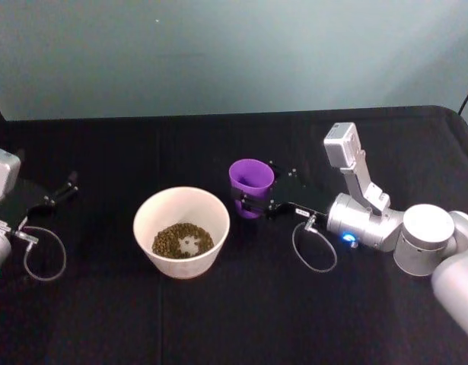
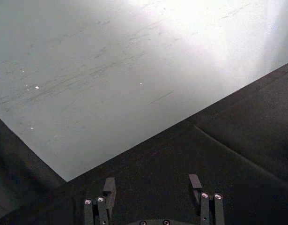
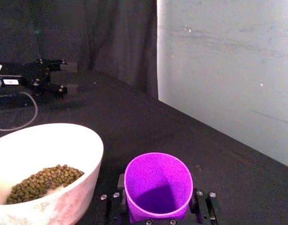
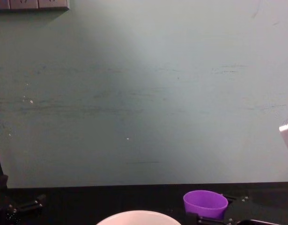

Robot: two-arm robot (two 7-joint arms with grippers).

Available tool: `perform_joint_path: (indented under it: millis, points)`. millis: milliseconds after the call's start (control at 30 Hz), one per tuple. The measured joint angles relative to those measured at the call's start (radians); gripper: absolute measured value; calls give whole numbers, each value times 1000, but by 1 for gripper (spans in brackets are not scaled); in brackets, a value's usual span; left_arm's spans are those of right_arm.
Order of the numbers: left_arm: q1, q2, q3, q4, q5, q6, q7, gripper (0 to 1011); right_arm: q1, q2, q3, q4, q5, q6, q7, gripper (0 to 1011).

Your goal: Pick up the cup and pour the mung beans from the cup into the bowl.

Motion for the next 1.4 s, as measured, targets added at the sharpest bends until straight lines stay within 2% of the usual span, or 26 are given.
perform_joint_path:
  millis: [267,833,1233,1400]
  points:
    - [0,0,0,0,0,0,0,1011,15,-8,1,38,-2,-13,1,731]
    - [0,0,0,0,0,0,0,1011,17,-11,3,42,-3,-21,2,731]
    - [0,0,0,0,0,0,0,1011,16,-10,3,41,-4,-21,2,1002]
    - [0,0,0,0,0,0,0,1011,16,-10,3,41,-3,-20,2,1003]
